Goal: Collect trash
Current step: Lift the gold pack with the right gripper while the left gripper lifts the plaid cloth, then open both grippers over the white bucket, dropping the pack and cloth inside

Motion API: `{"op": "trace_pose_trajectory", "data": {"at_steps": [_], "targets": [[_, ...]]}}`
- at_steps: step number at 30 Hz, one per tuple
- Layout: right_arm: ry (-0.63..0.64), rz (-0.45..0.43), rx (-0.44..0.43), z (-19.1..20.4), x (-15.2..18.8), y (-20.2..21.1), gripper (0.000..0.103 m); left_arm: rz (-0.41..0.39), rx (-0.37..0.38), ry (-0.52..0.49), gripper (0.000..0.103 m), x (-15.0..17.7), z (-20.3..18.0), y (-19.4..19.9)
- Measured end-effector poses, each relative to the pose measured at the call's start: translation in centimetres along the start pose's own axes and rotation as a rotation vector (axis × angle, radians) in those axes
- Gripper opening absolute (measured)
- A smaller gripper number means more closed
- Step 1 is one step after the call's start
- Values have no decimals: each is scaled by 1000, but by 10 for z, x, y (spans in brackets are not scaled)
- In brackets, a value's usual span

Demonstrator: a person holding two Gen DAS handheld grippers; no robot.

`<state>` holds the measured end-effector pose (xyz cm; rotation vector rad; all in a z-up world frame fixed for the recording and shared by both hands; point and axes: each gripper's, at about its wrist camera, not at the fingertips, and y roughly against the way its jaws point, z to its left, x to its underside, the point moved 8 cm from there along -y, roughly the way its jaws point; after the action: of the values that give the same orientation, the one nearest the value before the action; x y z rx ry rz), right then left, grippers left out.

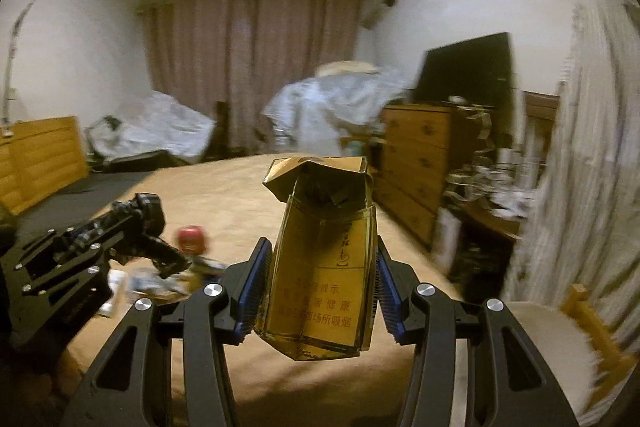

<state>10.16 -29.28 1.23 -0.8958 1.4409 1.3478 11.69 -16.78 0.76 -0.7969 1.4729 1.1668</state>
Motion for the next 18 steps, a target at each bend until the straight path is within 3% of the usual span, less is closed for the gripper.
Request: {"op": "trace_pose_trajectory", "data": {"at_steps": [5,10,18], "targets": [[-44,64,131,-109,11,9,51,31,131,-33,30,3,-72,-21],[-81,207,231,-210,51,11,51,109,276,-67,30,18,-153,-42],[-159,403,268,-301,116,-9,51,301,440,-90,30,59,-246,-81]]}}
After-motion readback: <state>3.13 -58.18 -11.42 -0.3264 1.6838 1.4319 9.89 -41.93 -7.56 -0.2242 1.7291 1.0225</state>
